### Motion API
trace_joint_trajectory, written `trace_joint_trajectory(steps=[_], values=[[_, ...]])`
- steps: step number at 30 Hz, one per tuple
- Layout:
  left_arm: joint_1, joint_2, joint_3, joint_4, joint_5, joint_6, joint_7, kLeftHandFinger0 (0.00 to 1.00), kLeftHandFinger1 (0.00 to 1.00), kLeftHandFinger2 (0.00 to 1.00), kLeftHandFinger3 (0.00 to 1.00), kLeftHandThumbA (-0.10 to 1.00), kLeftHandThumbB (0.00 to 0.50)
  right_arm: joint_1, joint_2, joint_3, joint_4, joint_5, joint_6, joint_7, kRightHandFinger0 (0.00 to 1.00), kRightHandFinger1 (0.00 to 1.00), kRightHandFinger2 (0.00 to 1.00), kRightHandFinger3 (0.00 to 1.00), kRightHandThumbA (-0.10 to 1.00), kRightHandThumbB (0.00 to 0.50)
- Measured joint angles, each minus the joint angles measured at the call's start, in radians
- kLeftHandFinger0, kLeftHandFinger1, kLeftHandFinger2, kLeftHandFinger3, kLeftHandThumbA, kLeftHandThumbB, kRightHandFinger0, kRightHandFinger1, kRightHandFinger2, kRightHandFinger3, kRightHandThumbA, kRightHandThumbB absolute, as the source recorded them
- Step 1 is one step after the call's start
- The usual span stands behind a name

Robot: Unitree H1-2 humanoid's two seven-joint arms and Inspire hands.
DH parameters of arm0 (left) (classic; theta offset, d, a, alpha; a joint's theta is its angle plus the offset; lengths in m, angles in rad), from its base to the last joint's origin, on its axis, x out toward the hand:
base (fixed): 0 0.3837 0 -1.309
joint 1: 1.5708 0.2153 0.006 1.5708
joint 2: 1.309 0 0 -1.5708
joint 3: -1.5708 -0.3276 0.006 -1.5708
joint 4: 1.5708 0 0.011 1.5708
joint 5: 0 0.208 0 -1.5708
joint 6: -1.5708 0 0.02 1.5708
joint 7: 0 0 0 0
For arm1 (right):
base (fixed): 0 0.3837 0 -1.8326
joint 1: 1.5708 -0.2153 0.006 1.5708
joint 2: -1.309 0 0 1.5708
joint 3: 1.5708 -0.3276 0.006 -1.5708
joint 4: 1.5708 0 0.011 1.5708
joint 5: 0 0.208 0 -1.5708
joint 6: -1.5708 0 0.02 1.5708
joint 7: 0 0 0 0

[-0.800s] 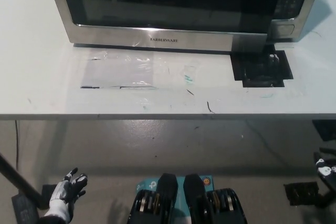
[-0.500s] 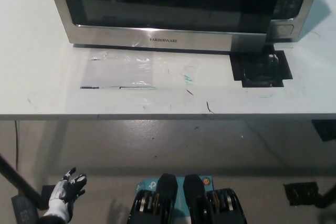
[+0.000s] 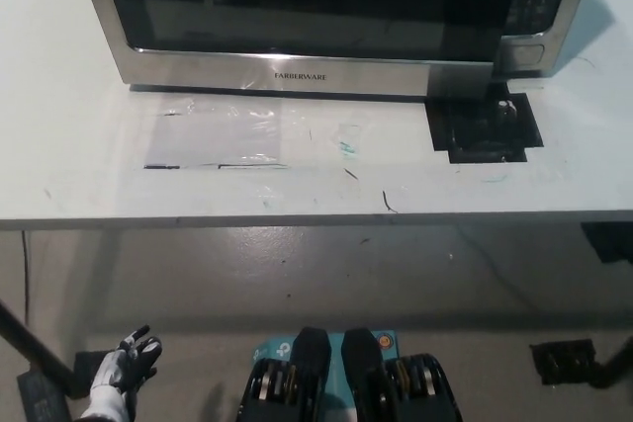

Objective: A microwave is kept infront of the robot with its door slightly ajar. The robot uses its right hand to push the door towards the left to open it.

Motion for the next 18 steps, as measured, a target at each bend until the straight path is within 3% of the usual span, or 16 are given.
trace_joint_trajectory(steps=[7,9,12,14,18], values=[[-0.002,0.001,0.005,0.002,-0.003,-0.008,0.004,1.00,1.00,0.92,0.85,0.30,0.097,-0.225,0.002,0.080,0.097,-0.023,0.011,-0.005,0.31,0.44,0.53,0.76,0.77,0.174],[-0.004,0.000,0.008,0.002,-0.006,-0.008,0.005,1.00,0.97,0.91,0.91,0.33,0.064,-0.258,0.006,0.094,0.121,-0.028,0.012,-0.006,0.31,0.44,0.52,0.77,0.77,0.167],[-0.002,0.002,0.005,0.002,-0.006,-0.012,0.005,1.00,1.00,0.96,0.90,0.35,0.086,-0.309,0.013,0.121,0.183,-0.039,0.011,-0.007,0.31,0.49,0.57,0.83,0.75,0.165],[-0.002,0.002,0.005,0.001,-0.006,-0.011,0.005,1.00,1.00,0.94,0.89,0.34,0.104,-0.339,0.025,0.136,0.230,-0.044,0.011,-0.007,0.32,0.51,0.61,0.86,0.74,0.149],[-0.003,0.001,0.005,0.001,-0.006,-0.011,0.006,1.00,1.00,0.95,0.92,0.34,0.089,-0.389,0.055,0.168,0.336,-0.049,-0.004,-0.006,0.33,0.50,0.57,0.82,0.74,0.193]])
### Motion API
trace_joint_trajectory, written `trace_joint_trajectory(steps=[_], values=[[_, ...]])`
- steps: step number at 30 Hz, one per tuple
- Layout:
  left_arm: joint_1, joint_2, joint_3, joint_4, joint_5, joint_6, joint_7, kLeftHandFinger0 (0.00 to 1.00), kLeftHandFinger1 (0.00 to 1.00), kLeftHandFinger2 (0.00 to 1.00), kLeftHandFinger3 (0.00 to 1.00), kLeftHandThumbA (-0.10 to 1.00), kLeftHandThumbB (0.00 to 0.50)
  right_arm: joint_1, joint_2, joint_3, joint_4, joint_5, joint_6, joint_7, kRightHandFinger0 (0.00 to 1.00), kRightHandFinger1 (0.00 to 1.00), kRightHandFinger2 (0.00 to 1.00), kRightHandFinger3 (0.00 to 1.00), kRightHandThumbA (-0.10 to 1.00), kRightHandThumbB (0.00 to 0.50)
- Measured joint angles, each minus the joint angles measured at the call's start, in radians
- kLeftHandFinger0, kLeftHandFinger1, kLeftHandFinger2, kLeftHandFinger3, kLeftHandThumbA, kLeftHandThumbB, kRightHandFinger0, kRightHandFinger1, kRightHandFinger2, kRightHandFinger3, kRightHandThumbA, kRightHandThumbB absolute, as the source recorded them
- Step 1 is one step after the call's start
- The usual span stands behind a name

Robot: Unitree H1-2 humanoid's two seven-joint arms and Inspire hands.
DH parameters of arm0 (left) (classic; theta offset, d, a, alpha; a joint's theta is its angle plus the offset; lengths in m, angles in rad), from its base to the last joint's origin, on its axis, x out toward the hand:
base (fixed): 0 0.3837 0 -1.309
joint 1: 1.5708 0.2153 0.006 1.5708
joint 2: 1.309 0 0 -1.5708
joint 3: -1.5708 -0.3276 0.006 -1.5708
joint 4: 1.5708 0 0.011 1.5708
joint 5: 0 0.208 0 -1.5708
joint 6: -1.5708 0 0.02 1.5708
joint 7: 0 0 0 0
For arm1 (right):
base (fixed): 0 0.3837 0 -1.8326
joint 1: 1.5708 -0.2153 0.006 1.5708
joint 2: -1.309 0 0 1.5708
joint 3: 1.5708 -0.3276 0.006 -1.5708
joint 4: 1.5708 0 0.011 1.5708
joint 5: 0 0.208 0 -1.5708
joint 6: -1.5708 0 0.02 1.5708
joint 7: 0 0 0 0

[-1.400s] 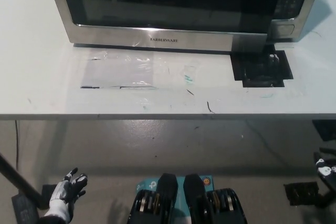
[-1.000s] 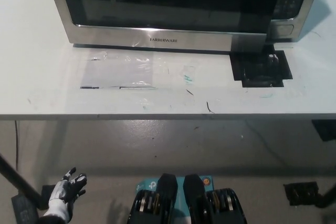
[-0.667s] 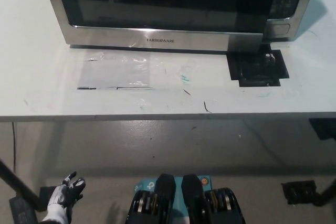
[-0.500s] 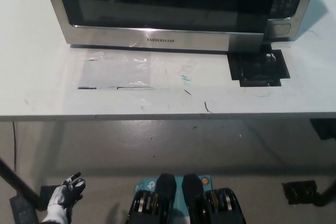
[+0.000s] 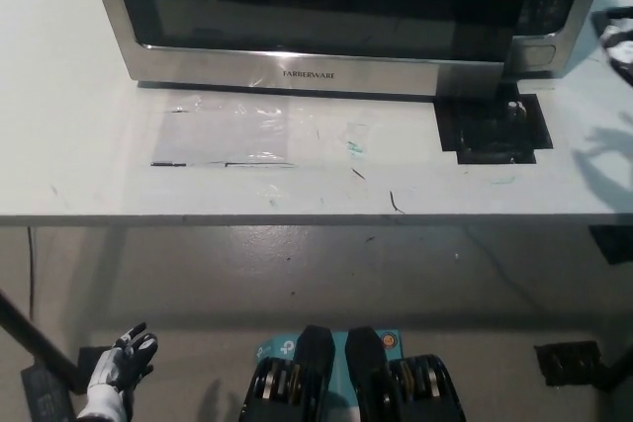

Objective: A microwave is kept infront of the robot with its door slightly ajar. The robot uses its right hand to push the door towards the left to open it.

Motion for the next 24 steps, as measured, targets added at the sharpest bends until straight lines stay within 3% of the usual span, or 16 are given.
trace_joint_trajectory(steps=[4,7,10,12,14,19,21,24], values=[[0.001,0.000,0.000,-0.003,-0.001,0.002,0.004,1.00,0.99,0.91,0.95,0.33,0.111,-0.035,0.027,0.024,0.110,-0.010,-0.023,0.000,0.36,0.51,0.57,0.80,0.75,0.156],[0.002,0.000,0.000,-0.003,-0.001,0.002,0.008,1.00,0.97,0.90,0.92,0.33,0.097,-0.057,0.035,0.043,0.189,-0.020,-0.052,0.001,0.40,0.57,0.64,0.84,0.73,0.126],[0.002,0.000,-0.001,-0.003,-0.001,0.001,0.009,1.00,0.96,0.89,0.91,0.34,0.106,-0.081,0.034,0.047,0.265,-0.035,-0.078,-0.001,0.47,0.65,0.70,0.87,0.77,0.125],[0.003,0.000,-0.003,-0.003,-0.001,0.001,0.009,1.00,1.00,0.92,0.90,0.40,0.103,-0.092,0.033,0.047,0.302,-0.042,-0.094,-0.001,0.52,0.71,0.75,0.89,0.81,0.160],[0.003,0.000,-0.008,-0.003,0.001,0.001,0.010,1.00,1.00,0.93,0.90,0.36,0.105,-0.100,0.031,0.047,0.325,-0.046,-0.104,-0.001,0.54,0.74,0.78,0.90,0.81,0.170],[0.004,-0.001,-0.007,-0.003,0.000,0.001,0.010,1.00,1.00,0.92,0.91,0.34,0.117,-0.113,0.026,0.043,0.360,-0.054,-0.126,-0.001,0.56,0.74,0.77,0.88,0.80,0.178],[0.005,-0.001,-0.007,-0.003,0.000,0.001,0.010,1.00,1.00,0.92,0.91,0.41,0.114,-0.114,0.025,0.042,0.360,-0.054,-0.129,-0.001,0.56,0.74,0.77,0.87,0.80,0.188],[0.009,-0.001,-0.014,-0.003,0.002,0.000,0.010,1.00,0.98,0.90,0.91,0.36,0.102,-0.114,0.024,0.038,0.359,-0.056,-0.131,-0.001,0.54,0.72,0.73,0.85,0.81,0.157]])
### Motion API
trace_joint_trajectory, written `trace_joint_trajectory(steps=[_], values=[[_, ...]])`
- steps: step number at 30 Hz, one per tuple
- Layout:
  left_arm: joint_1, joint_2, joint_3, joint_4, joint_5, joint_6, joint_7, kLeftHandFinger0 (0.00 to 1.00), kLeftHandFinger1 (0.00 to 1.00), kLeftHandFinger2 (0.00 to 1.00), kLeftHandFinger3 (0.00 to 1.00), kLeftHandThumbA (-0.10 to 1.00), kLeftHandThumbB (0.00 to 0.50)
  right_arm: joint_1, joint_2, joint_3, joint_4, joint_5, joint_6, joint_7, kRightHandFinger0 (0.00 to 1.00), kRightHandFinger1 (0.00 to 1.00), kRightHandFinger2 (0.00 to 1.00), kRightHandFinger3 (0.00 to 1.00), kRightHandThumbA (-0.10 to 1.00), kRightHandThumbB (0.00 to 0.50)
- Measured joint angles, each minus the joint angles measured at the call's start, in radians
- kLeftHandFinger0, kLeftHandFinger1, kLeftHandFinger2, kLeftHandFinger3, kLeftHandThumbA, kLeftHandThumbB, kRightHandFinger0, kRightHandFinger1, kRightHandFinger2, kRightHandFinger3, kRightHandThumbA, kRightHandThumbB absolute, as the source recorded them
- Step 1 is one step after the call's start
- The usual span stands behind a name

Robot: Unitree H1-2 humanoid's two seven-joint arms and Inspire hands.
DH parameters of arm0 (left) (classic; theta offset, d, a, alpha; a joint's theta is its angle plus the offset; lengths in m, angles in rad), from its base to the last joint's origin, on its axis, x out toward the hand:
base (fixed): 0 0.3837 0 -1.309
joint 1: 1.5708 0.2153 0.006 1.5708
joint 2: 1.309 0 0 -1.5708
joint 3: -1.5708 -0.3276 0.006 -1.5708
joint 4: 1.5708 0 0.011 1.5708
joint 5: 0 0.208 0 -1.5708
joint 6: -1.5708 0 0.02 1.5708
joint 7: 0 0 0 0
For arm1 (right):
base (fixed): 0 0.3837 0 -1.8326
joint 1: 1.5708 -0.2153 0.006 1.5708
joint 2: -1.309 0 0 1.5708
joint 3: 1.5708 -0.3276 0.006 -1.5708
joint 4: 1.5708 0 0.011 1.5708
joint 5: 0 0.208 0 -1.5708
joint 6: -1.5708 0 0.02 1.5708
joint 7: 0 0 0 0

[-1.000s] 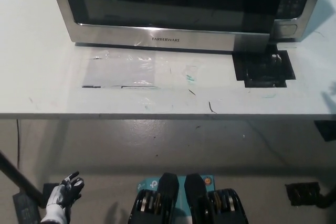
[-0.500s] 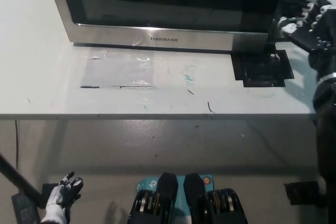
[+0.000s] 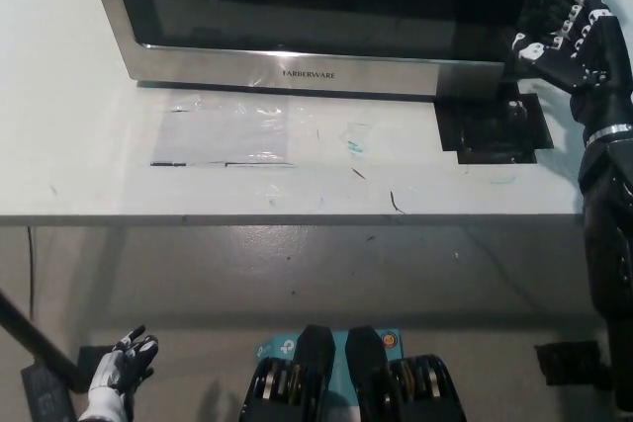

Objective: A microwave is kept infront of the robot with its door slightly ajar. The robot uses its right hand to push the door towards the left to open it.

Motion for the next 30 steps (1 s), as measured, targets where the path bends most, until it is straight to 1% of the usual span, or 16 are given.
trace_joint_trajectory(steps=[2,5,6,8,11,12,13,14,15,18,19,20,21,22,27,30], values=[[0.002,0.000,0.000,0.000,-0.001,0.000,0.000,1.00,0.99,0.88,0.90,0.36,0.125,0.000,-0.001,-0.001,-0.002,-0.005,0.000,-0.002,0.50,0.69,0.71,0.84,0.81,0.176],[0.005,0.000,0.002,-0.002,-0.001,0.001,0.001,1.00,1.00,0.95,0.91,0.37,0.103,0.000,-0.002,-0.004,-0.007,-0.013,0.001,-0.010,0.49,0.67,0.69,0.84,0.79,0.208],[0.005,0.000,0.002,-0.002,-0.001,0.002,0.001,1.00,1.00,0.94,0.92,0.36,0.104,0.000,-0.002,-0.006,-0.006,-0.014,0.001,-0.012,0.48,0.67,0.69,0.85,0.78,0.210],[0.007,0.000,0.003,-0.002,-0.002,0.001,0.001,1.00,1.00,0.92,0.93,0.37,0.108,0.000,-0.003,-0.009,-0.005,-0.017,0.001,-0.016,0.52,0.70,0.71,0.84,0.78,0.209],[0.007,0.000,0.002,-0.002,-0.002,0.001,0.001,1.00,1.00,0.96,0.93,0.38,0.105,-0.006,-0.006,-0.010,0.012,-0.020,0.001,-0.017,0.50,0.66,0.70,0.85,0.78,0.203],[0.007,0.000,0.002,-0.002,-0.002,0.001,0.000,1.00,1.00,0.95,0.93,0.39,0.113,-0.009,-0.008,-0.008,0.020,-0.022,0.000,-0.017,0.50,0.66,0.71,0.85,0.78,0.182],[0.007,0.000,0.002,-0.002,-0.002,0.002,0.000,1.00,1.00,0.95,0.92,0.43,0.093,-0.011,-0.009,-0.006,0.026,-0.024,0.000,-0.017,0.50,0.68,0.74,0.87,0.76,0.159],[0.009,0.001,-0.005,-0.005,0.001,0.001,0.000,1.00,1.00,0.95,0.92,0.43,0.092,-0.017,-0.012,0.001,0.042,-0.027,-0.002,-0.017,0.50,0.68,0.75,0.87,0.76,0.158],[0.011,0.002,-0.010,-0.007,0.002,0.001,0.000,1.00,1.00,0.94,0.94,0.42,0.102,-0.020,-0.015,0.006,0.049,-0.030,-0.002,-0.016,0.51,0.70,0.77,0.88,0.75,0.191],[0.016,0.002,-0.012,-0.007,0.001,0.002,0.000,1.00,1.00,0.96,0.96,0.42,0.114,-0.040,-0.018,0.025,0.087,-0.039,-0.008,-0.014,0.51,0.70,0.76,0.89,0.72,0.190],[0.016,0.002,-0.012,-0.007,0.001,0.004,0.000,1.00,1.00,0.93,0.96,0.39,0.114,-0.049,-0.019,0.030,0.103,-0.042,-0.011,-0.013,0.54,0.71,0.76,0.89,0.72,0.187],[0.016,0.002,-0.012,-0.007,0.001,0.004,-0.001,1.00,1.00,0.90,0.91,0.42,0.149,-0.062,-0.019,0.037,0.124,-0.046,-0.015,-0.012,0.55,0.71,0.75,0.89,0.72,0.202],[0.016,0.003,-0.013,-0.007,0.001,0.005,0.000,1.00,1.00,0.91,0.93,0.35,0.132,-0.074,-0.019,0.043,0.142,-0.049,-0.018,-0.011,0.54,0.71,0.75,0.89,0.72,0.210],[0.016,0.003,-0.012,-0.008,0.000,0.007,0.000,1.00,1.00,0.91,0.94,0.35,0.124,-0.086,-0.019,0.049,0.160,-0.052,-0.022,-0.011,0.54,0.71,0.74,0.88,0.71,0.198],[0.020,0.004,-0.012,-0.012,-0.001,0.016,-0.001,1.00,1.00,0.97,0.94,0.42,0.109,-0.124,-0.019,0.069,0.215,-0.066,-0.049,-0.009,0.51,0.69,0.72,0.85,0.71,0.215],[0.026,0.007,-0.018,-0.018,0.001,0.024,0.000,1.00,1.00,0.91,0.91,0.35,0.125,-0.141,-0.019,0.079,0.248,-0.074,-0.073,-0.010,0.49,0.67,0.72,0.84,0.72,0.201]])
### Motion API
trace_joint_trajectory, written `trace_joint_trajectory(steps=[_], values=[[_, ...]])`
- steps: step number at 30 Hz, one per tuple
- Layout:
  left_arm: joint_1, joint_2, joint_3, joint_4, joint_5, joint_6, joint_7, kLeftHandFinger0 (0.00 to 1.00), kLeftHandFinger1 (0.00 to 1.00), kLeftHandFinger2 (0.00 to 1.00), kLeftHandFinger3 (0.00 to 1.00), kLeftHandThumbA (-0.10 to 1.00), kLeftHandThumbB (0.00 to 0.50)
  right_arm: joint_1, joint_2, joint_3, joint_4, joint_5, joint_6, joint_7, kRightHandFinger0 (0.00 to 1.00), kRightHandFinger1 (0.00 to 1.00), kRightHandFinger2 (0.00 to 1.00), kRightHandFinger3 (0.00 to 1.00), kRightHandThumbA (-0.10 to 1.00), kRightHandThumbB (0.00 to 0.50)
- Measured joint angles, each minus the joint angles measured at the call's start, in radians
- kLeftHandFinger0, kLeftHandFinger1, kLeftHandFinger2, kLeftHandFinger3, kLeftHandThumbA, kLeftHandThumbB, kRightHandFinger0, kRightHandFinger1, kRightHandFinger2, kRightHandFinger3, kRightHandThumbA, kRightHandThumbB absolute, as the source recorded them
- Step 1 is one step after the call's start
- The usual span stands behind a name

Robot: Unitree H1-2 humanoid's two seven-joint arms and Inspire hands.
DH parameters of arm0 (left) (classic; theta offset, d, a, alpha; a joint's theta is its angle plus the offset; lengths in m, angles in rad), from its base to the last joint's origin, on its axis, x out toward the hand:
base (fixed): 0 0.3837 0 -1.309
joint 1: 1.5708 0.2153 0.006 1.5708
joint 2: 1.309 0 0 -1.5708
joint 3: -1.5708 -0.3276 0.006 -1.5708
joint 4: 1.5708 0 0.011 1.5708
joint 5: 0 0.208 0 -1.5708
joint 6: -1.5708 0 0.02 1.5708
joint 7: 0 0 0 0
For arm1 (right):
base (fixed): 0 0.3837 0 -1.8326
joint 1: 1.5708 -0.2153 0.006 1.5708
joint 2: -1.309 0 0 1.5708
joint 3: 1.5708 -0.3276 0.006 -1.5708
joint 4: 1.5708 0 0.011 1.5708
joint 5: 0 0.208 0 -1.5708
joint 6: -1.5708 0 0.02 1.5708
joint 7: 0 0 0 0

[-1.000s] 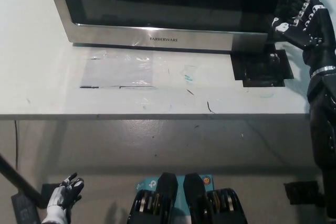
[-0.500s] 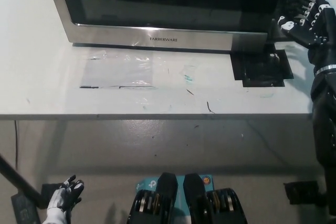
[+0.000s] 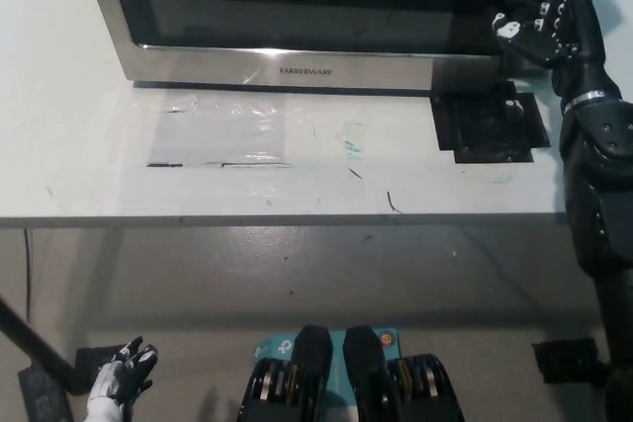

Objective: A microwave is kept infront of the robot with its door slightly ajar. The robot uses its right hand to push the door towards the left to open it.

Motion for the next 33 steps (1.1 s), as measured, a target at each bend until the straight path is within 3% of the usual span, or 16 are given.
trace_joint_trajectory(steps=[1,3,6,10,16,18,20,21,23,26,29,30,33], values=[[0.000,-0.001,0.001,-0.002,-0.001,0.002,0.000,1.00,1.00,0.93,0.93,0.43,0.085,-0.004,0.000,0.003,0.011,-0.003,-0.007,0.000,0.50,0.68,0.72,0.84,0.71,0.186],[0.000,0.001,-0.007,-0.003,0.001,0.003,-0.001,1.00,1.00,0.92,0.93,0.46,0.125,-0.012,0.000,0.006,0.024,-0.011,-0.013,-0.001,0.50,0.68,0.72,0.84,0.71,0.202],[0.000,0.001,-0.012,-0.004,0.000,0.013,0.000,1.00,0.99,0.88,0.92,0.41,0.132,-0.014,0.003,0.006,0.025,-0.015,-0.016,-0.001,0.49,0.66,0.70,0.82,0.71,0.185],[-0.001,0.003,-0.010,-0.003,-0.001,0.016,0.000,1.00,1.00,0.94,0.93,0.43,0.126,0.003,0.008,0.006,-0.004,-0.016,-0.016,-0.002,0.45,0.62,0.67,0.82,0.71,0.191],[0.000,0.004,-0.011,-0.004,-0.001,0.018,0.000,1.00,1.00,0.94,0.92,0.44,0.122,0.074,0.009,0.021,-0.101,-0.017,-0.016,-0.001,0.47,0.65,0.71,0.85,0.73,0.161],[0.000,0.005,-0.013,-0.004,0.000,0.018,-0.001,1.00,1.00,0.94,0.94,0.46,0.103,0.102,0.009,0.028,-0.143,-0.016,-0.012,0.001,0.48,0.66,0.71,0.85,0.76,0.166],[0.000,0.006,-0.016,-0.003,0.000,0.018,-0.001,1.00,1.00,0.91,0.93,0.43,0.119,0.142,0.010,0.032,-0.203,-0.014,-0.005,0.004,0.46,0.66,0.71,0.87,0.79,0.205],[0.000,0.006,-0.016,-0.003,0.000,0.018,0.000,1.00,1.00,0.91,0.96,0.45,0.098,0.150,0.011,0.033,-0.215,-0.014,-0.004,0.006,0.47,0.67,0.72,0.88,0.80,0.217],[0.000,0.009,-0.020,-0.003,0.000,0.017,-0.001,1.00,1.00,0.87,0.91,0.43,0.119,0.201,0.016,0.039,-0.294,-0.009,0.010,0.017,0.49,0.68,0.72,0.89,0.82,0.209],[0.001,0.009,-0.020,-0.004,-0.001,0.018,0.000,1.00,1.00,0.90,0.91,0.42,0.115,0.269,0.031,0.043,-0.397,0.003,0.039,0.026,0.49,0.67,0.72,0.87,0.82,0.218],[0.002,0.009,-0.022,-0.007,0.000,0.019,0.000,1.00,1.00,0.94,0.97,0.43,0.105,0.327,0.039,0.051,-0.482,0.015,0.067,0.041,0.52,0.68,0.73,0.87,0.85,0.208],[0.002,0.010,-0.022,-0.007,-0.001,0.018,-0.001,1.00,1.00,0.91,0.96,0.42,0.124,0.347,0.041,0.053,-0.515,0.020,0.077,0.045,0.52,0.68,0.73,0.87,0.84,0.198],[0.002,0.010,-0.022,-0.007,-0.001,0.020,0.000,1.00,1.00,0.92,0.95,0.44,0.120,0.398,0.051,0.058,-0.590,0.035,0.097,0.060,0.52,0.66,0.71,0.85,0.85,0.208]])
